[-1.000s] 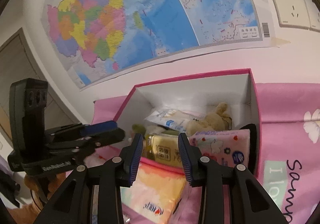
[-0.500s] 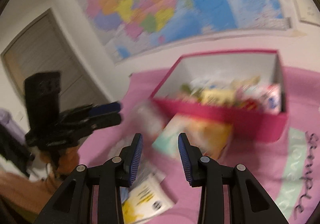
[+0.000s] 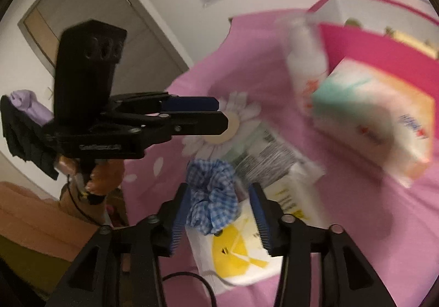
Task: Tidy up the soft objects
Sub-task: 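Move the right tool to the blue gingham scrunchie and grasp it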
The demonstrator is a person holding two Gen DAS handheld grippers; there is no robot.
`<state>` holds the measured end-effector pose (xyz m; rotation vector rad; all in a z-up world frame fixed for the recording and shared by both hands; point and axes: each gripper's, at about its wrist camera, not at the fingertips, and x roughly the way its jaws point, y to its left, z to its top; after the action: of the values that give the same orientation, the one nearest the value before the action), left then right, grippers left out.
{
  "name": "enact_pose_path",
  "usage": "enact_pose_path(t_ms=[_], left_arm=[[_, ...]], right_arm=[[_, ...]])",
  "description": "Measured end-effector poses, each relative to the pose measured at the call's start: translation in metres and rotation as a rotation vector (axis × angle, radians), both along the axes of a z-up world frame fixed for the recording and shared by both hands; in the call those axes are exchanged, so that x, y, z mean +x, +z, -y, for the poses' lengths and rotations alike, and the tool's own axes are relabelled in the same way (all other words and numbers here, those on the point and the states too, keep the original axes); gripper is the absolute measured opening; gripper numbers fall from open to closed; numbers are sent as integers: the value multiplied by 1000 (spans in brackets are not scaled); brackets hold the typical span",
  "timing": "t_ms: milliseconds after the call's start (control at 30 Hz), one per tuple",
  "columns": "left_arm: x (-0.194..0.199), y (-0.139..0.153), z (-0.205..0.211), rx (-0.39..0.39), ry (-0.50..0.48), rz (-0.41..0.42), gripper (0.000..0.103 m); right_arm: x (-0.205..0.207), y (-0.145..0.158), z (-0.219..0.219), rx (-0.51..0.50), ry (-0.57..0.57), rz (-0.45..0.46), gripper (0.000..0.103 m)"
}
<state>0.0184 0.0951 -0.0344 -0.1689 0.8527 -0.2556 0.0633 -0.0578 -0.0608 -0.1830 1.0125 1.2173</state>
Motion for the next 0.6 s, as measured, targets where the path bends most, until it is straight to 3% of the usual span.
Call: enact_pose_path(t_ms=[133, 200, 233, 267, 600], left_arm=[[-8, -7, -3, -12, 3, -18, 48], [-11, -8, -5, -25, -2, -22, 48], [-13, -10, -5, -34, -6, -26, 48], [-14, -11, -6, -38, -10, -28, 48], [-13, -16, 10, -118, -134, -36, 48]], right_arm=[[0, -14, -18, -27, 16, 5, 46], [5, -16, -21, -28, 15, 3, 34], [6, -16, -21, -28, 9, 7, 19], [8, -16, -19, -25, 4, 7, 14], [8, 22, 32, 115, -107, 33, 11]])
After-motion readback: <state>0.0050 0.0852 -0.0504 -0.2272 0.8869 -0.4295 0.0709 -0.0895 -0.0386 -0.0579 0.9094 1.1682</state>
